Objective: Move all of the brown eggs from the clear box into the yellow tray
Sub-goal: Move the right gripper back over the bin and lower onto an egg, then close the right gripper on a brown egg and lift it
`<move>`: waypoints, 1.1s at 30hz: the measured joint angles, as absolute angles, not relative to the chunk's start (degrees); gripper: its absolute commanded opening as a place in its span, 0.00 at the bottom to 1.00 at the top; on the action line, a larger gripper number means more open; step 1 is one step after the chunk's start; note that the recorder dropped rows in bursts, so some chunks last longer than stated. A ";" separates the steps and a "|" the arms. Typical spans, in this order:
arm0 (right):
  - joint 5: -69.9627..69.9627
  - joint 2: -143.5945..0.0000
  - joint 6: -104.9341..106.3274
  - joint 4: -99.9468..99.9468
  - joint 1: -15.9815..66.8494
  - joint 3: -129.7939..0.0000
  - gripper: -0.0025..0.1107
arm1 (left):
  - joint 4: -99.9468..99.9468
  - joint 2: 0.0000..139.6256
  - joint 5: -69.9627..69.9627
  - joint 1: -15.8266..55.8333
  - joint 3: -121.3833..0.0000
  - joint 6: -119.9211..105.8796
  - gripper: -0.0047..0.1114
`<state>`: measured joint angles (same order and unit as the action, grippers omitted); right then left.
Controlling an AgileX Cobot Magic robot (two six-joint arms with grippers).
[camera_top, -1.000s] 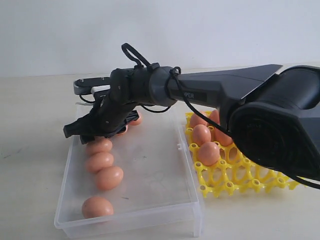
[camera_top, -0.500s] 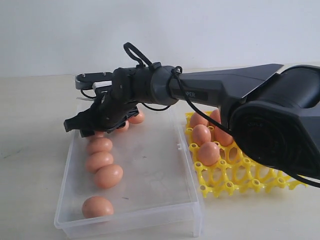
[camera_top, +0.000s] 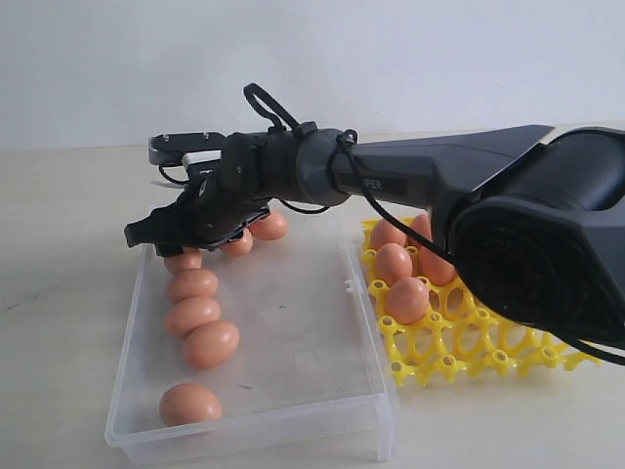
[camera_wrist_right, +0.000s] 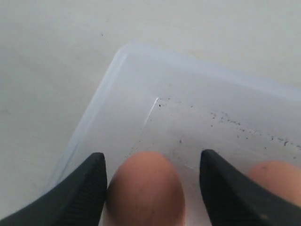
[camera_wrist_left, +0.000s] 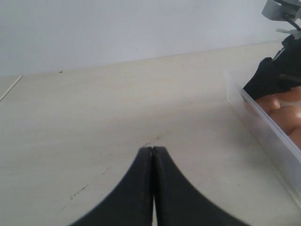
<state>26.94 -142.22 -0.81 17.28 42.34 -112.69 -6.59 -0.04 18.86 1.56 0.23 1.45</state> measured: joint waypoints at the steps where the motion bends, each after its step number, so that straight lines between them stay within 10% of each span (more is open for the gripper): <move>1: 26.86 -142.36 -0.81 17.28 42.34 -112.69 0.52 | -6.59 -0.04 18.86 1.56 0.23 1.45 0.04; 7: 26.44 -143.76 -0.81 17.28 42.34 -112.69 0.48 | -6.59 -0.04 18.86 1.56 0.23 1.45 0.04; 13: 26.19 -143.87 -0.70 17.16 42.34 -112.81 0.02 | -6.59 -0.04 18.86 1.56 0.23 1.45 0.04; 33: 28.39 -125.83 -0.58 7.02 45.26 -103.19 0.02 | -6.59 -0.04 18.86 1.56 0.23 1.45 0.04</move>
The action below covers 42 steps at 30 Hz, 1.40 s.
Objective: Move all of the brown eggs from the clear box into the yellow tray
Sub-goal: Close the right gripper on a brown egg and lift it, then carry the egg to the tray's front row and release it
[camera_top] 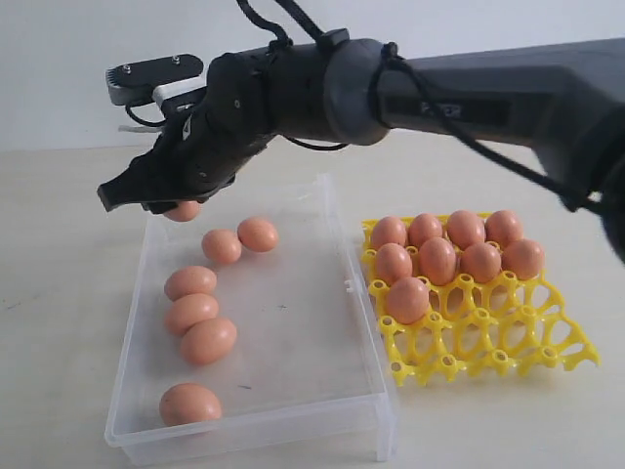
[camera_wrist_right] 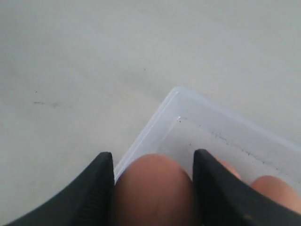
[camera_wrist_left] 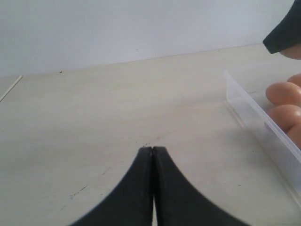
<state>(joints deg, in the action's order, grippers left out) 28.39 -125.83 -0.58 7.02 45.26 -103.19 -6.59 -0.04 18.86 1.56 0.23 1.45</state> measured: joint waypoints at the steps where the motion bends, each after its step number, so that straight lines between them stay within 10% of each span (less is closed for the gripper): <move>1: 27.73 -124.03 -0.58 6.67 45.40 -100.94 0.02 | -6.59 -0.04 18.86 1.56 0.23 1.45 0.04; 21: -13.29 -73.11 3.85 11.54 34.47 -35.56 0.02 | -6.59 -0.04 18.86 1.56 0.23 1.45 0.04; 42: -27.77 -87.97 7.44 18.79 30.31 -26.98 0.02 | -6.59 -0.04 18.86 1.56 0.23 1.45 0.04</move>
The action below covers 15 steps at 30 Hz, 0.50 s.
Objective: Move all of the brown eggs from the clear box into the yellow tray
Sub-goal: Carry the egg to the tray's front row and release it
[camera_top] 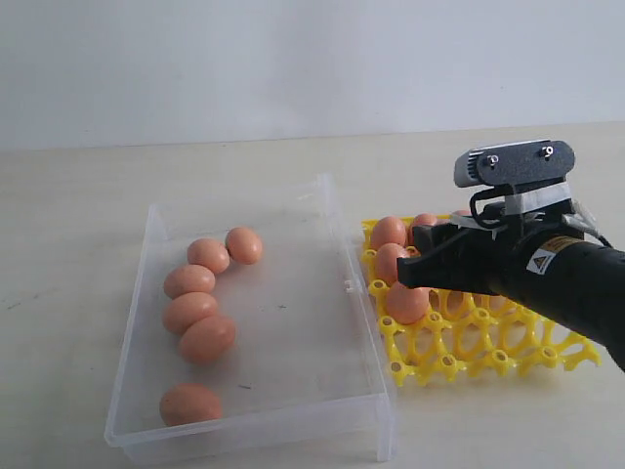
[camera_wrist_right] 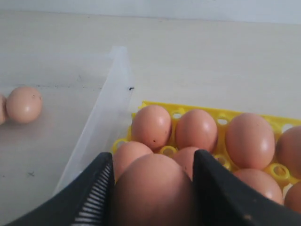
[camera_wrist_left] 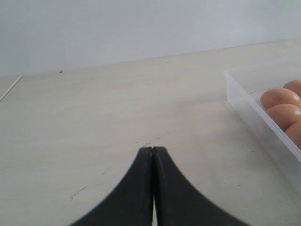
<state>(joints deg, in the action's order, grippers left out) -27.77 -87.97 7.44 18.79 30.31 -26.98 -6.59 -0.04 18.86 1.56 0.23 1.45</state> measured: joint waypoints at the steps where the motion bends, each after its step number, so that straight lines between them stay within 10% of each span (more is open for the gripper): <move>1: -28.13 -88.97 7.54 18.91 30.31 -26.98 0.02 | -6.59 -0.04 18.86 1.56 0.23 1.45 0.04; 15: -30.35 -95.77 8.38 22.54 29.71 -27.64 0.02 | -6.59 -0.04 18.86 1.56 0.23 1.45 0.04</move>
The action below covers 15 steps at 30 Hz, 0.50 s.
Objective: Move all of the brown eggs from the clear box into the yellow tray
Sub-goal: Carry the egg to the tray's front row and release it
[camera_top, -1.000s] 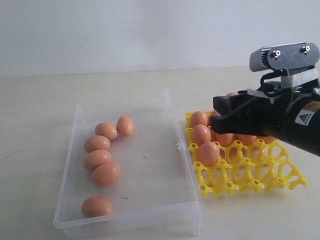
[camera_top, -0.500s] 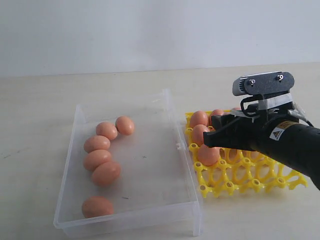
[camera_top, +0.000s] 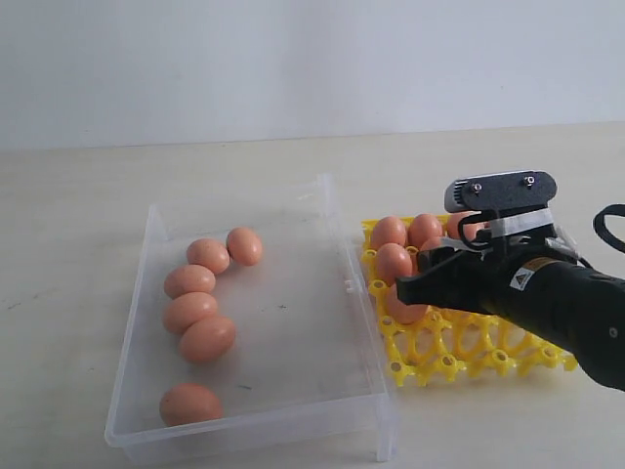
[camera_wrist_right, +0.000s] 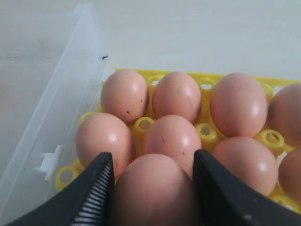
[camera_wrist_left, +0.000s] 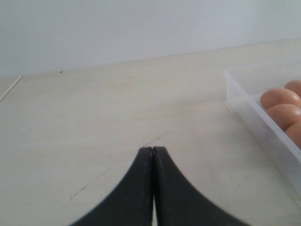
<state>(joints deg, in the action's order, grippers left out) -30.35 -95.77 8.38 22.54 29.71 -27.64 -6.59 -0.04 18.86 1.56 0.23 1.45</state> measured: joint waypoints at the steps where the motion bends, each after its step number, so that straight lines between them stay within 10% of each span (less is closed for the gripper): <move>1: -30.43 -95.77 8.38 22.54 29.17 -27.64 0.02 | -6.59 -0.04 18.86 1.56 0.23 1.45 0.04; 15: -31.07 -97.43 8.47 22.54 28.48 -27.64 0.10 | -6.59 -0.04 18.86 1.56 0.23 1.45 0.04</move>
